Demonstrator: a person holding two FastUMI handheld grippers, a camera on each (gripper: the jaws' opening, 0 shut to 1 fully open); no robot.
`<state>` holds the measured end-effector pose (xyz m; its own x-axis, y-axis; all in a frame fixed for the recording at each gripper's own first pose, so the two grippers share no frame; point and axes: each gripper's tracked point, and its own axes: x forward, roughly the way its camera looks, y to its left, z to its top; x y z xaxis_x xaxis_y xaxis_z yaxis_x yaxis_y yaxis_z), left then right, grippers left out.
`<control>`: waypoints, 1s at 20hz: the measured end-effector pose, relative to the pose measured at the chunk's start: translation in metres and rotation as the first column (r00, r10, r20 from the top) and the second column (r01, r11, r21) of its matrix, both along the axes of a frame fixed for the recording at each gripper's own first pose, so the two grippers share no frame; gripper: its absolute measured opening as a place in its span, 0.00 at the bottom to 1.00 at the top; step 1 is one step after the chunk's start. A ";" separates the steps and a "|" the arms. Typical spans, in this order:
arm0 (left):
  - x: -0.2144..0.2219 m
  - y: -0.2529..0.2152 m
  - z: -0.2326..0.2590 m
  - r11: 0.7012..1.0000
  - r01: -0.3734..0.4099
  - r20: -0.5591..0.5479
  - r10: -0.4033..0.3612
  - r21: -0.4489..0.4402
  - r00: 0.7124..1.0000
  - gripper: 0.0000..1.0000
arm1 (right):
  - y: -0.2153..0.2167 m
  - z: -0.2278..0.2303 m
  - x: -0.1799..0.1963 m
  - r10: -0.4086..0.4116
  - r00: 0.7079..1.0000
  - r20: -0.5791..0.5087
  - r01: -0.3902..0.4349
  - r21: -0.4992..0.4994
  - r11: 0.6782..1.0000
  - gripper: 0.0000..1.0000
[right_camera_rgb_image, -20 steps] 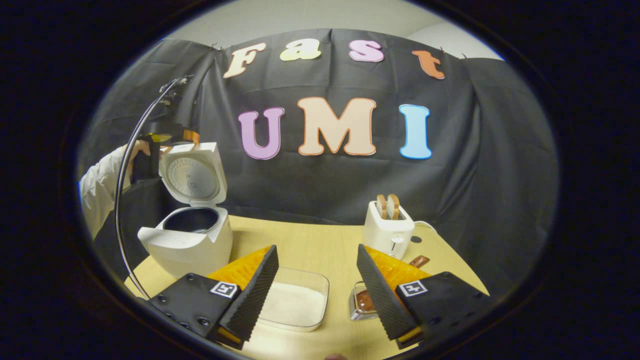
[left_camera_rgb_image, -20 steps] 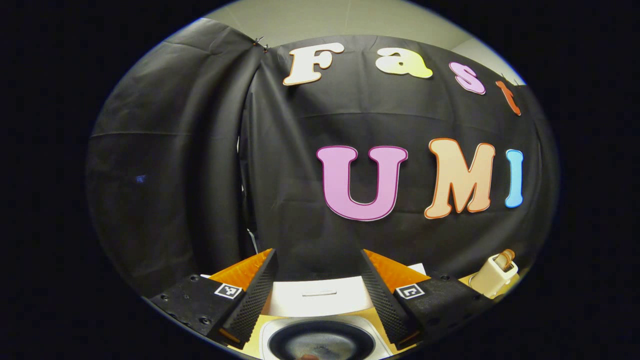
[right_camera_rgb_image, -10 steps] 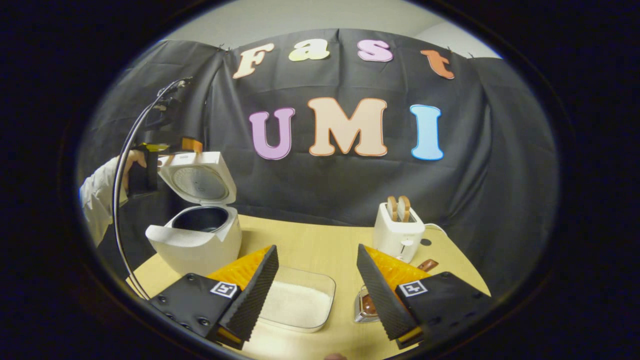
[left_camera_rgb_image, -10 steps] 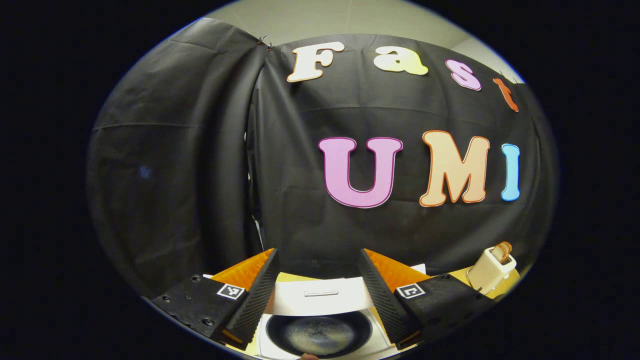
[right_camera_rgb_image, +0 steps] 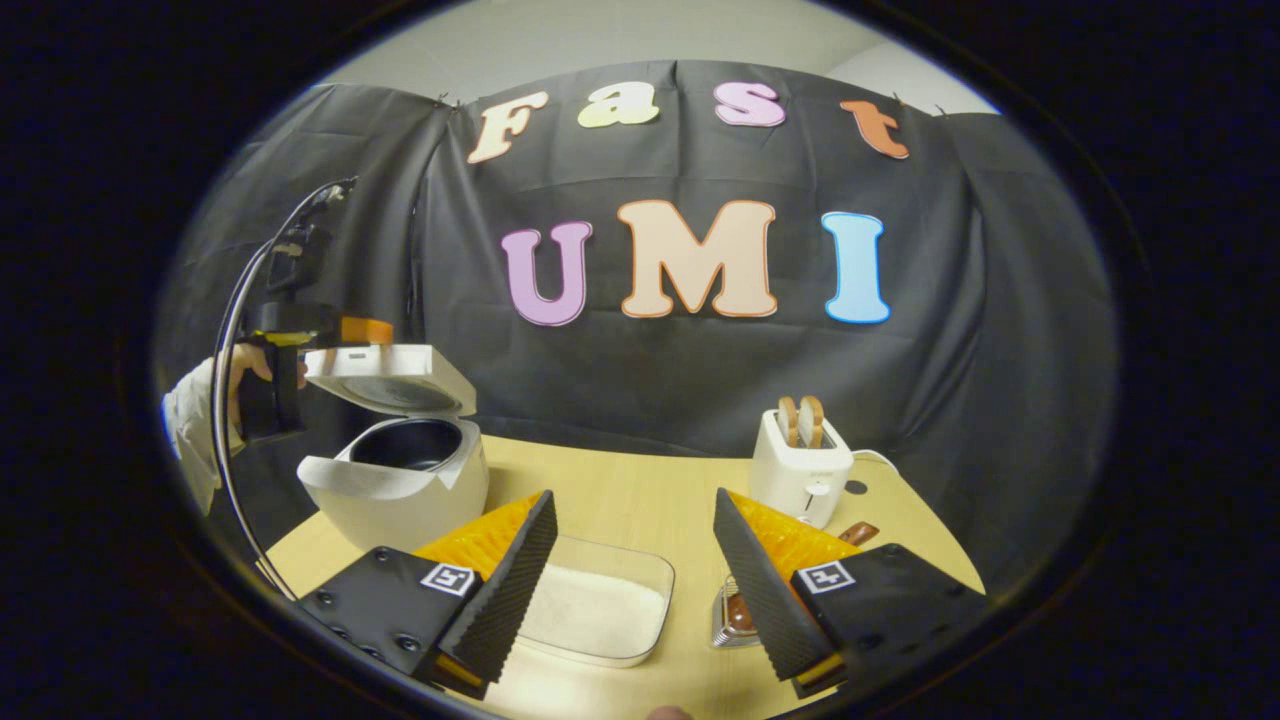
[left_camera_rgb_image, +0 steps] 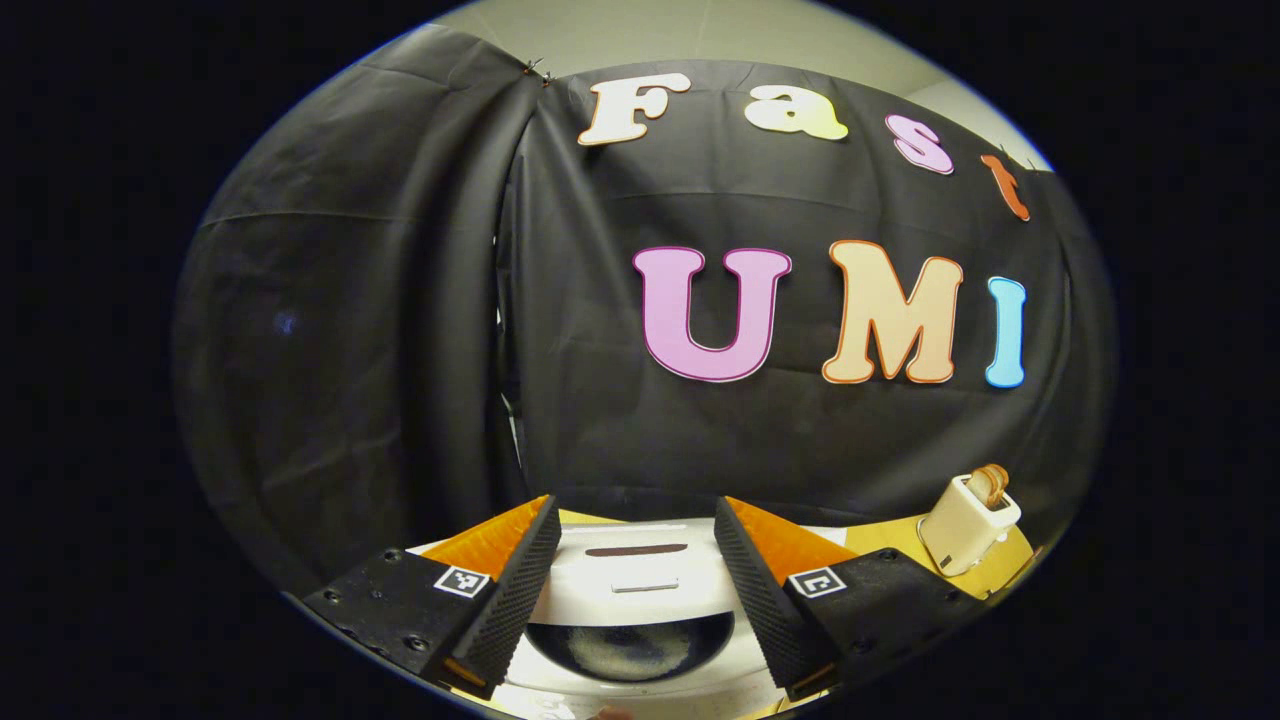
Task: Close the left gripper, press the button to open the rice cooker; take a wooden spoon from the chopstick holder with the right hand, scoop a spoonful of rice and pour it into the rice cooker, then put the wooden spoon back into the chopstick holder.
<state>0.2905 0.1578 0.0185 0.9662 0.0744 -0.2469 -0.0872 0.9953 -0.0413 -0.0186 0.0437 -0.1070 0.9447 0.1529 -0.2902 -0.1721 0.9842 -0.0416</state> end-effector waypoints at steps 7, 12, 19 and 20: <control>-0.003 0.001 -0.007 1.000 0.006 -0.056 -0.007 -0.010 0.998 0.92 | 0.011 -0.007 -0.003 0.021 1.000 -0.008 -0.021 -0.004 1.000 0.98; -0.005 0.000 -0.016 1.000 0.009 -0.094 -0.010 -0.013 0.996 0.92 | 0.018 -0.011 -0.002 0.039 0.999 -0.017 -0.040 -0.006 0.999 0.98; -0.013 0.000 -0.049 0.998 -0.001 -0.172 -0.009 -0.055 0.985 0.93 | 0.020 -0.011 -0.002 0.045 0.999 -0.015 -0.045 -0.004 0.999 0.98; -0.015 -0.001 -0.056 0.999 0.002 -0.174 -0.009 -0.044 0.985 0.93 | 0.019 -0.011 -0.002 0.042 0.999 -0.016 -0.042 -0.005 0.999 0.99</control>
<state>0.2759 0.1571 -0.0374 0.9083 0.0546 -0.4147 -0.0912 0.9934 -0.0689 -0.0208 0.0631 -0.1183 0.9326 0.1909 -0.3064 -0.2142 0.9758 -0.0440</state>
